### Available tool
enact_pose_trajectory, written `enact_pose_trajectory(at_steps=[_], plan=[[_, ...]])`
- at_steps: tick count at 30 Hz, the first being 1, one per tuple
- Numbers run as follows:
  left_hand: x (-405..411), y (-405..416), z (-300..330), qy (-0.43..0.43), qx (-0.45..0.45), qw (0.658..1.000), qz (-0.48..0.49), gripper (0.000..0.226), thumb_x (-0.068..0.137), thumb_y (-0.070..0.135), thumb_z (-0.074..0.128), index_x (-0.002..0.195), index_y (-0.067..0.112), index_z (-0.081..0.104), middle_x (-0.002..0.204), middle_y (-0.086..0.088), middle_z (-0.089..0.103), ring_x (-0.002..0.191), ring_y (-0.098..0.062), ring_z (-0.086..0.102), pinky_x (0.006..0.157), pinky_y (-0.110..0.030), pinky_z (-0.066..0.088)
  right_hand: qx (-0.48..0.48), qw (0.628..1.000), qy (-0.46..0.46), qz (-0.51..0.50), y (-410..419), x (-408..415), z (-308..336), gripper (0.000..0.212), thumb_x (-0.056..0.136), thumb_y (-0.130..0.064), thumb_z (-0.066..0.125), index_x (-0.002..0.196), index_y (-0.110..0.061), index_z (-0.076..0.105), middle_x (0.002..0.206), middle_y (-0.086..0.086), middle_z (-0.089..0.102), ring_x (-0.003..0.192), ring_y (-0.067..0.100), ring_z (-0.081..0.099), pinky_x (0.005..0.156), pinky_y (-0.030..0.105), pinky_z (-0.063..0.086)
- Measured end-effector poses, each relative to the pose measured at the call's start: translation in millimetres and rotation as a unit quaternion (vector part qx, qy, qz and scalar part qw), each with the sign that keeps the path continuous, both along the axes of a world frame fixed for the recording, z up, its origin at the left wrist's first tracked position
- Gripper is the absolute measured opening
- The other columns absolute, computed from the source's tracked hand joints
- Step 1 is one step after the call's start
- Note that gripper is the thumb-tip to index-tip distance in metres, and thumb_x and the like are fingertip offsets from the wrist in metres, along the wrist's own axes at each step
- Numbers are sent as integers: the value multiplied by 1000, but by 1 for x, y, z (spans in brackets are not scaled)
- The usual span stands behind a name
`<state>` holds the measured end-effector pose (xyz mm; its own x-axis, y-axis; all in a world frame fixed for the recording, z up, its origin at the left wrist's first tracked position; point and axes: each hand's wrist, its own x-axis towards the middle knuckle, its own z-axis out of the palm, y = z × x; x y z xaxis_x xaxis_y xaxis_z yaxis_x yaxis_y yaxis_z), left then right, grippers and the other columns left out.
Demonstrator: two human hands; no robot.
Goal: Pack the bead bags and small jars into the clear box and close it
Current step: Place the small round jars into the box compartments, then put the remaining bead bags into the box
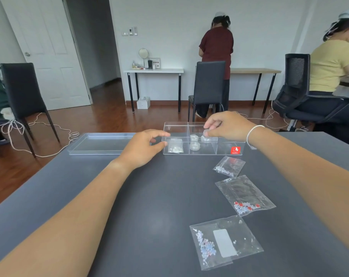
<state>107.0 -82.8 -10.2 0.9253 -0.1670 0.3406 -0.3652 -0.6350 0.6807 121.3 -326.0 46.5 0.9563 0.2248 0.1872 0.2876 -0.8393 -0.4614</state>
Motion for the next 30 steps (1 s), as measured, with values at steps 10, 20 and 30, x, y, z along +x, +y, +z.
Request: enact_pose_trajectory(at_steps=[10, 20, 30], plan=[[1, 1, -1, -3, 2, 1000, -1, 23, 86, 25, 58, 106, 36, 62, 126, 8, 57, 101, -12, 53, 84, -21, 35, -75, 993, 86, 29, 8, 14, 10, 15, 76, -21, 69, 90, -16, 70, 96, -2, 69, 92, 15, 60, 86, 30, 45], [2, 1, -2, -5, 3, 1000, -3, 23, 86, 26, 58, 104, 39, 62, 124, 9, 58, 99, -12, 54, 81, -19, 35, -108, 988, 104, 38, 9, 23, 8, 17, 75, -22, 70, 90, -13, 71, 100, 0, 68, 94, 17, 59, 87, 29, 44], [2, 2, -2, -8, 10, 1000, -6, 24, 85, 25, 58, 104, 39, 62, 120, 12, 58, 100, -13, 55, 82, -20, 35, -43, 998, -11, 35, -2, 2, 4, 9, 79, -21, 62, 78, -20, 70, 94, -4, 69, 95, 16, 61, 93, 38, 46]])
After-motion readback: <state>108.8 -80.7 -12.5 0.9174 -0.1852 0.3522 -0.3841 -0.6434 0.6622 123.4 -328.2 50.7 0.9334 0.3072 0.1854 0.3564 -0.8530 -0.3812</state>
